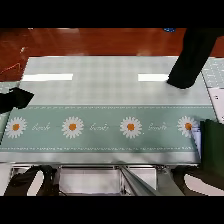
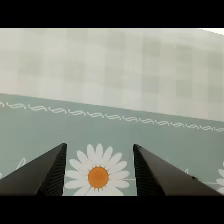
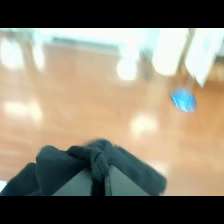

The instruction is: Fold the shirts.

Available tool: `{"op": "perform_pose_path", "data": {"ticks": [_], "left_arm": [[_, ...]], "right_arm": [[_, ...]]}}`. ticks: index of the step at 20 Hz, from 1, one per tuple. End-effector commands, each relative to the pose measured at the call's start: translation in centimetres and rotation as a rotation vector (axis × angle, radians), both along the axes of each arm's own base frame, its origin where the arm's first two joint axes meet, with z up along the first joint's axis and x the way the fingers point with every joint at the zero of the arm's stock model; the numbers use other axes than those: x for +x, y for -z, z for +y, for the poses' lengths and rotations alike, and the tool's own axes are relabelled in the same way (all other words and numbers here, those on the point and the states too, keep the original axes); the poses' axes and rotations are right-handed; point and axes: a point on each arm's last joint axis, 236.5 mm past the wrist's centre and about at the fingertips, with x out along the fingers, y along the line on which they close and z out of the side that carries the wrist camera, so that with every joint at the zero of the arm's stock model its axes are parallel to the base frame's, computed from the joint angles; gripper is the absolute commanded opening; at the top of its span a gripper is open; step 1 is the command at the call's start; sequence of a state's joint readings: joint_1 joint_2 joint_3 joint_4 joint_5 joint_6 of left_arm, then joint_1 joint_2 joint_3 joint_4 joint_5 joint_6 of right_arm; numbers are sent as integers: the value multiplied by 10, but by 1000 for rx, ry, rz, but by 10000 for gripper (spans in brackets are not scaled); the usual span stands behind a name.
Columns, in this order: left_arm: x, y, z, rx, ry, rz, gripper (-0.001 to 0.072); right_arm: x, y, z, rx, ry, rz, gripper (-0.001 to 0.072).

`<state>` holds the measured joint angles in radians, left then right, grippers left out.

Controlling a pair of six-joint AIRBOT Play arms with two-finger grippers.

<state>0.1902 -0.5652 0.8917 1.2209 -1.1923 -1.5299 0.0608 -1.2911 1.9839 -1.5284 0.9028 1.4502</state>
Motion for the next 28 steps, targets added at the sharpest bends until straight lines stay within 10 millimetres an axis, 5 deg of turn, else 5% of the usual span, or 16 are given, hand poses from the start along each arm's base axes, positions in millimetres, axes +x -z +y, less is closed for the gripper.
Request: {"op": "perform_pose_path", "data": {"ticks": [1,4,7,9,11,14,18,19,20,22,24,26,28], "left_arm": [[-10,3,-15,-61,22,-9,509],[-12,13,-23,-82,50,10,509],[-10,12,-22,-72,55,-1,509],[-8,11,-21,-67,55,-12,509],[-5,8,-20,-66,47,-30,509],[-4,7,-19,-66,45,-35,509],[-1,5,-18,-68,37,-48,509],[-1,5,-18,-68,36,-49,509],[-1,5,-18,-67,37,-48,509],[-3,7,-19,-66,41,-37,509],[-7,18,-13,-39,39,14,509],[-12,40,-7,-34,22,109,509],[-27,85,-16,-112,8,288,509]], "right_arm": [[-55,-63,58,-43,-151,-155,24],[-91,-67,120,-58,-314,-154,24],[-110,-22,179,-90,-469,8,24],[-107,43,219,-138,-549,177,24],[-106,133,263,-142,-627,404,24],[-140,263,345,-46,-792,709,24],[-176,368,425,90,-847,932,25],[-174,380,437,140,-831,951,119],[-170,384,444,195,-818,957,354],[-143,371,434,249,-785,922,411],[-102,340,385,283,-724,923,408],[-57,311,293,294,-581,911,407],[-32,308,174,261,-328,938,407]]}}
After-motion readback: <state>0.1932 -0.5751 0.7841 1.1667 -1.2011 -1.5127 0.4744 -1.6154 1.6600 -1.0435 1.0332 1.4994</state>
